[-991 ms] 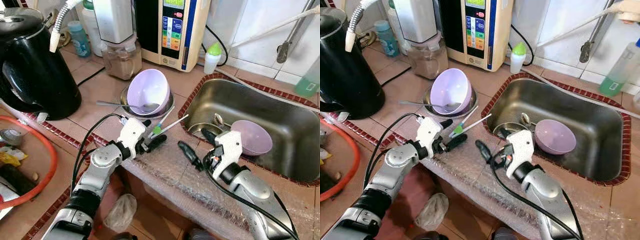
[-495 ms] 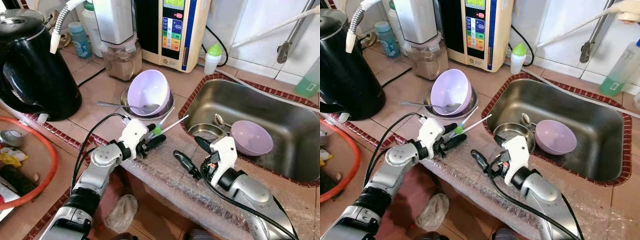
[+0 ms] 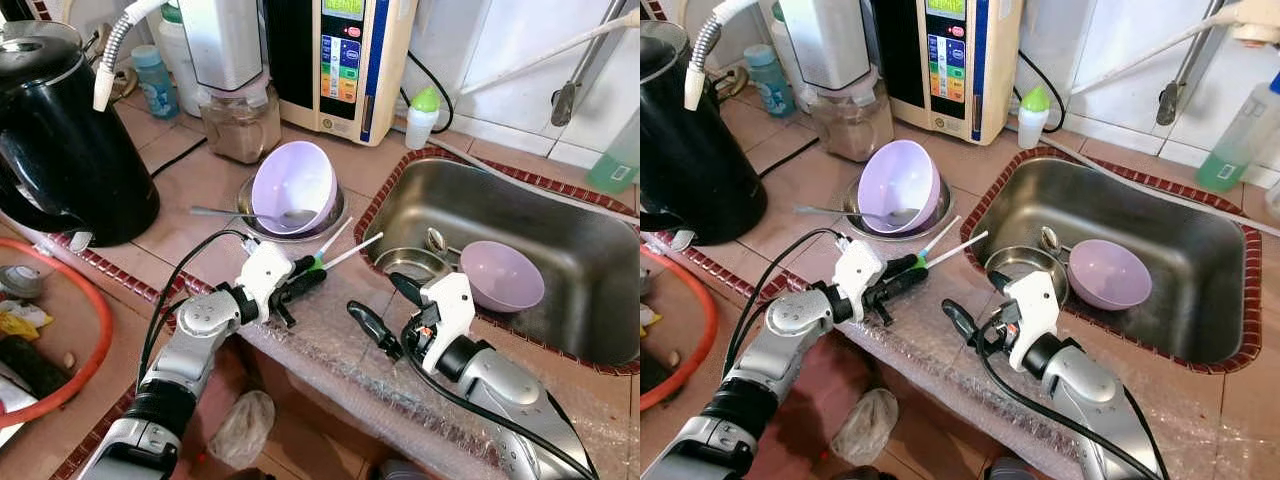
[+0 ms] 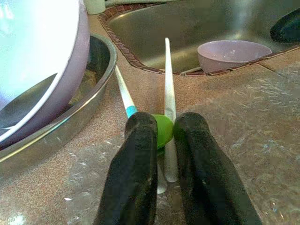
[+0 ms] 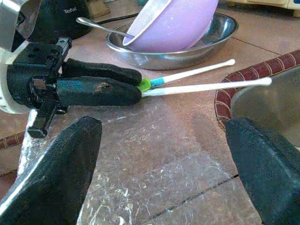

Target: Kitchen organization

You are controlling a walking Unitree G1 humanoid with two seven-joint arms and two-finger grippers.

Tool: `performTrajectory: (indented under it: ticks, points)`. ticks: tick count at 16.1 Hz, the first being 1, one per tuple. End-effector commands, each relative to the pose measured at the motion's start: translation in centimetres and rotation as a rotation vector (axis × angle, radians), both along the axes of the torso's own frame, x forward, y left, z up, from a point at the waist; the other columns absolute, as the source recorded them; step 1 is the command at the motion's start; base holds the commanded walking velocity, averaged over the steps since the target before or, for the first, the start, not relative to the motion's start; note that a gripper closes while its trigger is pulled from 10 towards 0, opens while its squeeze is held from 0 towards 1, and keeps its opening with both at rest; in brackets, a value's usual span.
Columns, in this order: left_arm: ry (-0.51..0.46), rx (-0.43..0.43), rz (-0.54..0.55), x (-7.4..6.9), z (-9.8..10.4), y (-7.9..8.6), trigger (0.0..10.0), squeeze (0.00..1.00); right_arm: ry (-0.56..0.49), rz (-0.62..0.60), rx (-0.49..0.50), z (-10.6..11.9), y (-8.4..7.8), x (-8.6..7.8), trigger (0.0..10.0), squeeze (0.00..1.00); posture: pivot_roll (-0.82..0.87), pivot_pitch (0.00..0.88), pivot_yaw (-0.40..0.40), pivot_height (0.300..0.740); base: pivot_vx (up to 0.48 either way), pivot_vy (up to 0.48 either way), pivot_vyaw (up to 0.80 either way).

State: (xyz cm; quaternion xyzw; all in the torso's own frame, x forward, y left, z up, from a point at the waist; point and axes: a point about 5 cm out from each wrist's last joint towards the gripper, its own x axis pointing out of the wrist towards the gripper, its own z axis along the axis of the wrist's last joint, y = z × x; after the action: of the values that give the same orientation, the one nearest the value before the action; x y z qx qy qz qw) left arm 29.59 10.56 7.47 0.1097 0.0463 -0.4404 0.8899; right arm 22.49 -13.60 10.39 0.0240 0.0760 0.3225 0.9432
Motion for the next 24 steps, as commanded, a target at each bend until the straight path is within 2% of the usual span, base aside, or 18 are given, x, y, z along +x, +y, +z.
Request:
performTrajectory:
  ticks: [1,5,8,9,11,14,18,24]
  points:
    - [0.159,0.079,-0.014,-1.9,-3.6,0.6,0.0,0.0,-0.013,0.005,-0.003,0.4,0.0,0.0,10.0,0.0,-0.18,0.036,0.025,0.74,0.0,0.0,0.0]
    - [0.102,0.047,0.017,-1.7,-3.0,0.4,0.0,0.0,-0.023,-0.053,0.014,0.6,-0.8,0.6,10.0,0.0,-0.18,0.036,0.023,0.74,0.0,0.0,0.0]
    - [0.043,-0.008,0.051,-1.1,-1.8,0.3,0.0,0.0,-0.02,-0.11,0.063,1.0,-1.2,1.2,10.0,0.0,-0.19,0.037,0.023,0.74,0.0,0.0,0.0]
    - [0.02,-0.052,0.046,-1.0,-1.0,-0.1,0.0,0.0,-0.017,-0.148,0.103,1.2,-1.5,1.7,10.0,0.0,-0.18,0.036,0.022,0.74,0.0,0.0,0.0]
    - [0.006,-0.08,0.011,-1.2,-0.4,-0.8,0.0,0.0,-0.001,-0.187,0.155,1.3,-1.8,2.2,10.0,0.0,-0.18,0.035,0.021,0.74,0.0,0.0,0.0]
    - [0.021,-0.087,-0.03,-2.0,-0.8,-1.3,0.0,0.0,0.041,-0.242,0.247,1.3,-2.1,2.6,10.0,0.0,-0.17,0.033,0.022,0.74,0.0,0.0,0.0]
    - [0.073,-0.131,-0.083,-3.0,-1.2,-1.6,0.0,0.0,0.057,-0.25,0.247,1.1,-2.2,2.6,10.0,0.0,-0.17,0.033,0.02,0.74,0.0,0.0,0.0]
    - [0.117,-0.122,-0.125,-4.3,-1.8,-1.1,0.0,0.0,0.103,-0.256,0.27,0.8,-2.1,2.9,10.0,0.0,-0.16,0.037,0.004,0.74,0.0,0.0,0.0]
